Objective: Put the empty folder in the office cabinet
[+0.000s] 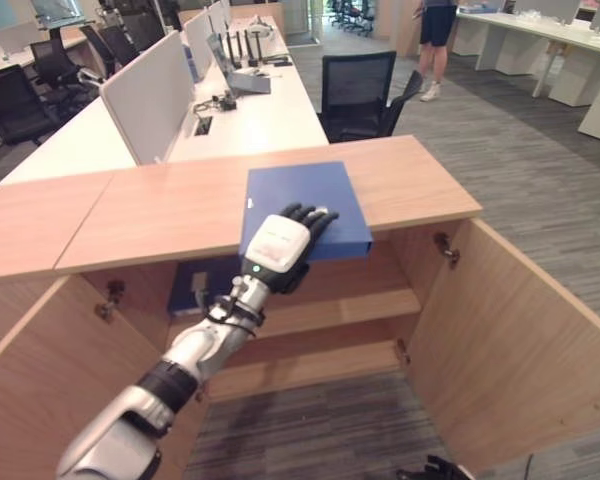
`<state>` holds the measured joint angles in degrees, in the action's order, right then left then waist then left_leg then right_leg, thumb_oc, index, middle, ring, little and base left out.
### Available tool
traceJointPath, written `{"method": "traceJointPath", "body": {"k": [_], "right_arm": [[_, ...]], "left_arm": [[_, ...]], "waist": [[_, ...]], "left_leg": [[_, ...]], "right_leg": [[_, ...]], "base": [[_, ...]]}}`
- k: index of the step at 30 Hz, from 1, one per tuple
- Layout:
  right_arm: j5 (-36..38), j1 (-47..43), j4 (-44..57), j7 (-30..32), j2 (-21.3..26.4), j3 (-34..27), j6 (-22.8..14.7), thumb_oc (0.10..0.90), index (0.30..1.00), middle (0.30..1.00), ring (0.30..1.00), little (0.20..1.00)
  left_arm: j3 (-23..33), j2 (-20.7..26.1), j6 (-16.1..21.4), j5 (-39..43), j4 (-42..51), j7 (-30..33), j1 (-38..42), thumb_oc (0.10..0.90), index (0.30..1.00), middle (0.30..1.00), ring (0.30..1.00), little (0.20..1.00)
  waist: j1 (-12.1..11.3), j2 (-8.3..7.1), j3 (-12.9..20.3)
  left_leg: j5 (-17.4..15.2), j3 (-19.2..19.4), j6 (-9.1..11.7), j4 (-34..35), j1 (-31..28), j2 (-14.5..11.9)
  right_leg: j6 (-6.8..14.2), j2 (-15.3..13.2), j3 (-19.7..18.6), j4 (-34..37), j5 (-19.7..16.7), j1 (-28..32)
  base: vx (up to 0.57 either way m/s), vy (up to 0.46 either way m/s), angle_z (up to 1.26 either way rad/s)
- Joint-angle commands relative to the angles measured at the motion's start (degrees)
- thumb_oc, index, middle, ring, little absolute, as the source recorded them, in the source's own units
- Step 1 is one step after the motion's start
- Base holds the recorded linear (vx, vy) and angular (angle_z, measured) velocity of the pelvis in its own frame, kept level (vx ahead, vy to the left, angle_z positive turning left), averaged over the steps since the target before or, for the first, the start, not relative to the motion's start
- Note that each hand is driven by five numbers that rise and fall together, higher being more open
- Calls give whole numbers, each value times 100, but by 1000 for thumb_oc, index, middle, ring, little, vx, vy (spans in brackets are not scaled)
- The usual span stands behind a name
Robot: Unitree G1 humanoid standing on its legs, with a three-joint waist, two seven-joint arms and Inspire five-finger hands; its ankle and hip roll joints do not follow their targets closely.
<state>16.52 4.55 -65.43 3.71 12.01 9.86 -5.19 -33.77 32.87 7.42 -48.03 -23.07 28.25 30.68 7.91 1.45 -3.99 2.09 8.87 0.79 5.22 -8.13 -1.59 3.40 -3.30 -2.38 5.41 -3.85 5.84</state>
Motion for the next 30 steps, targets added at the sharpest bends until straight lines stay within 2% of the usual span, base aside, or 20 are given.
{"method": "traceJointPath", "body": {"k": [1,11,12,13,14,30], "right_arm": [[129,59,-197,-13,187,101,-101,800,900,900,900,900],[158,56,-237,-15,193,73,-92,800,900,900,900,900],[157,50,-242,-11,195,68,-94,800,900,900,900,900],[162,46,-251,-8,191,65,-90,800,900,900,900,900],[175,45,-256,-3,188,61,-86,800,900,900,900,900],[290,26,-229,7,109,63,-82,800,900,900,900,900]], "left_arm": [[333,150,-131,153,-287,499,1443,800,900,900,900,900],[341,65,-225,259,-553,460,1474,800,900,900,900,900],[347,57,-230,276,-552,448,1472,701,752,752,752,752],[362,41,-236,299,-554,443,1479,627,641,641,641,641],[376,16,-246,341,-573,441,1484,400,300,300,300,300],[594,7,-207,465,-125,526,1496,400,300,300,300,300]], "waist": [[33,-182,134],[52,-215,140],[48,-219,140],[48,-221,140],[47,-224,137],[9,-232,130]], "left_leg": [[-523,8,538,-22,-307,-427],[-517,46,539,-22,-297,-434],[-518,47,539,-22,-297,-435],[-520,48,539,-22,-297,-435],[-522,46,538,-22,-301,-433],[-518,39,525,-22,-288,-429]], "right_leg": [[659,-456,291,-41,296,315],[658,-438,269,-41,287,281],[657,-436,268,-41,287,281],[657,-437,267,-41,287,281],[655,-435,265,-41,289,286],[651,-449,261,-41,291,279]], "base": [[0,0,0],[0,0,0],[0,0,0],[0,0,0],[0,0,0],[0,0,0]]}}
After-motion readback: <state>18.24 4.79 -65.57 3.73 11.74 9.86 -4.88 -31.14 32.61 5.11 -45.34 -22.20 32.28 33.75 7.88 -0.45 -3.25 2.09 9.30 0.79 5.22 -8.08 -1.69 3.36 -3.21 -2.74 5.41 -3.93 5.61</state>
